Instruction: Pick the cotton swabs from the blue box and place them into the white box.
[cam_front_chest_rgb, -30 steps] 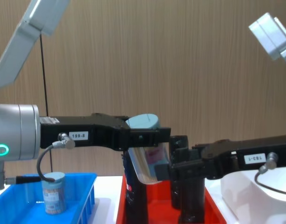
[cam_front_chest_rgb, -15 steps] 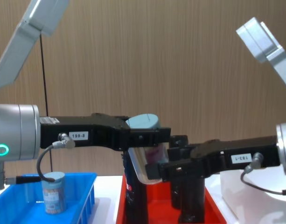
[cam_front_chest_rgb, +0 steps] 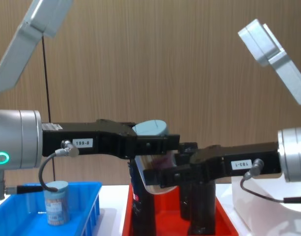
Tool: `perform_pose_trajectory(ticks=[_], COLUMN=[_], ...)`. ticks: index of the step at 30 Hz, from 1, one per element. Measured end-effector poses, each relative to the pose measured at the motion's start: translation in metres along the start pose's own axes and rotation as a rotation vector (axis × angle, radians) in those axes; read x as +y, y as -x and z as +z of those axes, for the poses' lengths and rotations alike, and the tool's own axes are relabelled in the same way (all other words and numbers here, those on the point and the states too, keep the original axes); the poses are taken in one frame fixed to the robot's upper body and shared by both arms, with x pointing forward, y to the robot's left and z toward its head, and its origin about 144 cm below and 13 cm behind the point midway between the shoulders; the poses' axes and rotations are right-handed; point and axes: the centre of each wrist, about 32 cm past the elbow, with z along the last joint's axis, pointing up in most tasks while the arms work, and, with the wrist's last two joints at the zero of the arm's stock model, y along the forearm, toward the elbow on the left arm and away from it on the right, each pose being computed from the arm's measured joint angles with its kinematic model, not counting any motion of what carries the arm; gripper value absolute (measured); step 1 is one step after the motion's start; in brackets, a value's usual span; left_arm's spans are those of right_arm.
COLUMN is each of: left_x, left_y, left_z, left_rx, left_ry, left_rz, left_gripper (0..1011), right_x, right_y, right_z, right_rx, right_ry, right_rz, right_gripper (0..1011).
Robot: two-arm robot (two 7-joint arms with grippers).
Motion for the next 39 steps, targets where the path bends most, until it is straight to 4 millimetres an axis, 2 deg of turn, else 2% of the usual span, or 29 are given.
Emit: perform_pose_trajectory(ticks=[21,26,32,35,39], left_x=[0.000,0.000,0.000,0.000,0.000], left_y=[0.000,0.000,0.000,0.000,0.000], left_z=[0.000,0.000,0.000,0.000,0.000], left_rx=[0.000,0.000,0.000,0.000,0.000], left_ry=[0.000,0.000,0.000,0.000,0.000], left_rz=[0.000,0.000,-0.001,0.000,0.000], left_gripper=[669,669,669,743,875], right_x=[0.010,0.011,0.011,0.011,0.011], right_y=[0.002,0.002,0.003,0.003,0.003], right_z=[0.000,0.000,0.000,0.000,0.000], right_rx=[0.005,0.005,0.008,0.010,0.014], right_ry=[-0.007,-0.006,-0.009,-0.012,-0.019], right_rz=[0.030,0.036,0.042,0.045,0.048], right_gripper=[1000,917,745,672,659])
